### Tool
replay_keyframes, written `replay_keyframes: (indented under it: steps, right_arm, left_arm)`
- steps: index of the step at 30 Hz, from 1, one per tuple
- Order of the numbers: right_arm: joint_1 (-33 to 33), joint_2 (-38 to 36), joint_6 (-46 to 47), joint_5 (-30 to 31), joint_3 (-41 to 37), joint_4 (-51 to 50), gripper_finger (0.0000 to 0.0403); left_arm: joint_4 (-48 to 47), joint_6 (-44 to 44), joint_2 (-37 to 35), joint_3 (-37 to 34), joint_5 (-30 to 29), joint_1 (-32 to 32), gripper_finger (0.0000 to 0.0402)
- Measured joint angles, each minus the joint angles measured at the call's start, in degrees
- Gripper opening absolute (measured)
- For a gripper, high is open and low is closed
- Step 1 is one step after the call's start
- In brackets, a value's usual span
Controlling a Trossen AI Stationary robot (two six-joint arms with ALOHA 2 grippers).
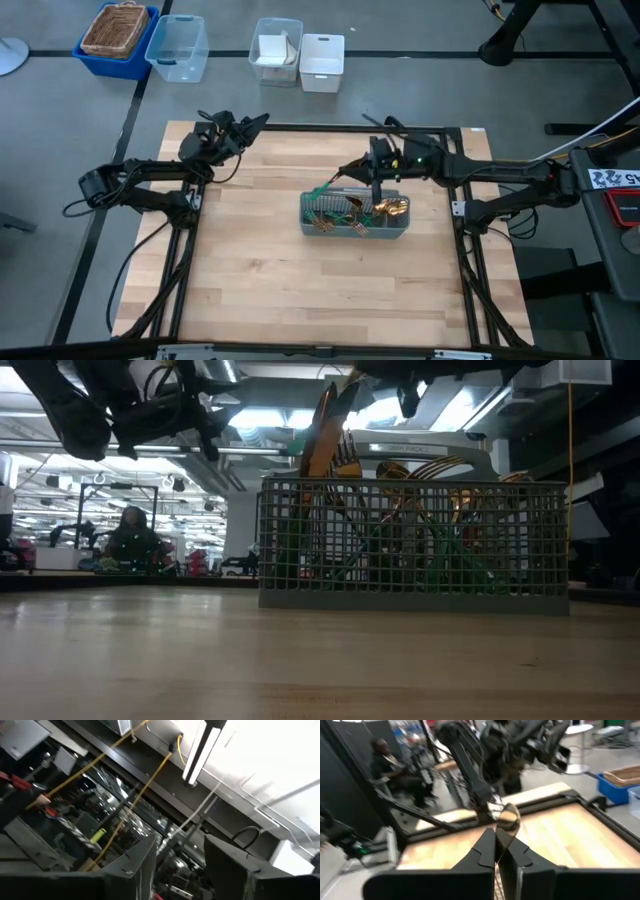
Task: Sort silverware
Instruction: Put the green knife into the gray utensil holder
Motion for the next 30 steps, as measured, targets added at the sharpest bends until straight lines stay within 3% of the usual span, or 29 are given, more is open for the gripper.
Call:
replay_keyframes:
  steps: [13, 30]
  right_arm:
    - [7.31, 0.57, -8.48, 11.99, 0.02, -6.78, 0.0009]
    - [7.38, 6.05, -7.94, 10.59, 0.02, -6.51, 0.0013]
  left_arm:
    - [0.02, -1.01, 0.0, 0.02, 7.62, -0.28, 0.0154]
    - [0.24, -0.17, -0.4, 0.02, 7.66, -0.15, 0.0154]
